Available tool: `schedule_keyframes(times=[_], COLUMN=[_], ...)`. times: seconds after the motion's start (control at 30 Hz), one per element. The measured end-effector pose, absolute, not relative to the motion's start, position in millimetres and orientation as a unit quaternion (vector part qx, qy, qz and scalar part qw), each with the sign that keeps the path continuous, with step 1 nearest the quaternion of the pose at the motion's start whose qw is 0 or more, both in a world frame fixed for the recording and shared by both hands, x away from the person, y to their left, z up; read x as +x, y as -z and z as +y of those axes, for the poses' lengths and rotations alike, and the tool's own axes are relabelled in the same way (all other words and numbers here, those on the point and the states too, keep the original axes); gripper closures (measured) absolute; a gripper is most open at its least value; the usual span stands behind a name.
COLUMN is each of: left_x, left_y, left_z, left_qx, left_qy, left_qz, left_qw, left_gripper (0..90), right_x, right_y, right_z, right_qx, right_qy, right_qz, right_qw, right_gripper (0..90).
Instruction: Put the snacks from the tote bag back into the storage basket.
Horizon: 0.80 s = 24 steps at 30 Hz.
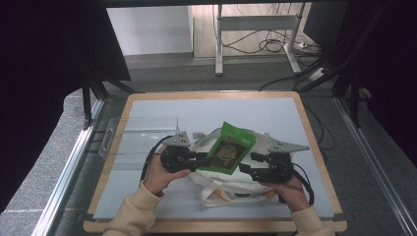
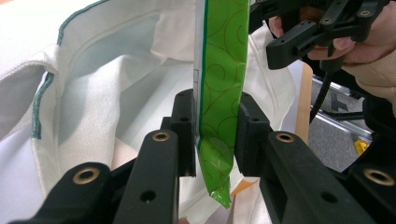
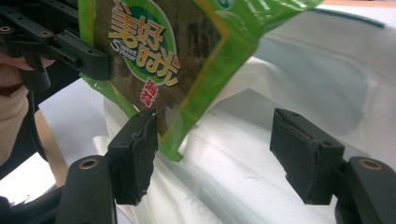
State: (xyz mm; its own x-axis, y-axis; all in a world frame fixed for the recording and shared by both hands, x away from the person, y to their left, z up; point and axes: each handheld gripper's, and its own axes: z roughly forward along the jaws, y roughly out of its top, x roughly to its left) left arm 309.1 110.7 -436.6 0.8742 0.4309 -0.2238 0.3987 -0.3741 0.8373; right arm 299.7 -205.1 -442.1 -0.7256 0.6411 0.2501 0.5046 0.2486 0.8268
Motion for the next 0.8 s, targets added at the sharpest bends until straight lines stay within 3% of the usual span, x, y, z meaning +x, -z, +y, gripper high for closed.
schedule_keyframes(times=[0.53,0.8], left_x=[307,306], left_y=[433,434], left_z=[111,108], left_qx=[0.817,0.814], left_qy=[-0.006,0.003], left_qz=[0.244,0.240], left_qw=[0.522,0.529], left_gripper=[73.4,73.3], right_x=[304,306], right_y=[450,452], right_z=[-180,-174], right_qx=[0.346,0.329], right_qy=[-0.499,-0.522], right_qz=[0.793,0.786], right_qw=[0.040,0.024], right_gripper=[33.0,37.5])
